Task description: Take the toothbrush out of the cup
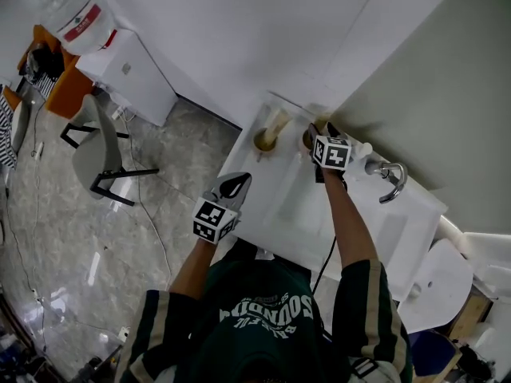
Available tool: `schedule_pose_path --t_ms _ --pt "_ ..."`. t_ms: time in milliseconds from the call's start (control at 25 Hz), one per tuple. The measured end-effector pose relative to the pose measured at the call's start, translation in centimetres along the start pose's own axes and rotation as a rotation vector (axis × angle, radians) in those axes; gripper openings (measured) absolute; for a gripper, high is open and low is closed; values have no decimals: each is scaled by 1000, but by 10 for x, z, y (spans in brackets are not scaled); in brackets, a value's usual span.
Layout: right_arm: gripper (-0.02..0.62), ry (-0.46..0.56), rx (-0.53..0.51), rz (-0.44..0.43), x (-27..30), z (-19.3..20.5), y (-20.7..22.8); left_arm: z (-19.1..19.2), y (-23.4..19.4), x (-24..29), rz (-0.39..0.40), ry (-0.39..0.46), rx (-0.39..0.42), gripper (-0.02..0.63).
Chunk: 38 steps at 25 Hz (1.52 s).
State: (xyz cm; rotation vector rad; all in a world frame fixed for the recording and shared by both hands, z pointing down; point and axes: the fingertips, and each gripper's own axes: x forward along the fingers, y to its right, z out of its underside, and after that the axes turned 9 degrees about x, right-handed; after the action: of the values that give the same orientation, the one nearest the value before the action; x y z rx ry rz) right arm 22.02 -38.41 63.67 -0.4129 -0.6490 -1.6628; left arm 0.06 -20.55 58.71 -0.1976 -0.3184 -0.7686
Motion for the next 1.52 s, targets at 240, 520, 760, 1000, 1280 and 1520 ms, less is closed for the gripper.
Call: schedule_pose_path --t_ms 240,520,760,1000,1280,1520 --pt "129 -67 4 1 3 9 3 -1 -3 -9 -15 -1 1 51" --pt "60 12 7 -51 -22 -9 -10 -5 1 -10 -3 11 13 51" --pt "58 93 -49 -85 -62 -42 -25 -11 2 -14 15 29 34 51" --pt "58 143 -123 -128 -107 -65 -49 -20 -1 -18 25 51 53 51" --pt "58 58 -277 -236 -135 -34 -96 -24 -12 -24 16 65 62 51" --pt "58 -90 -414 -348 -132 35 -139 -20 -21 -34 -5 67 55 51"
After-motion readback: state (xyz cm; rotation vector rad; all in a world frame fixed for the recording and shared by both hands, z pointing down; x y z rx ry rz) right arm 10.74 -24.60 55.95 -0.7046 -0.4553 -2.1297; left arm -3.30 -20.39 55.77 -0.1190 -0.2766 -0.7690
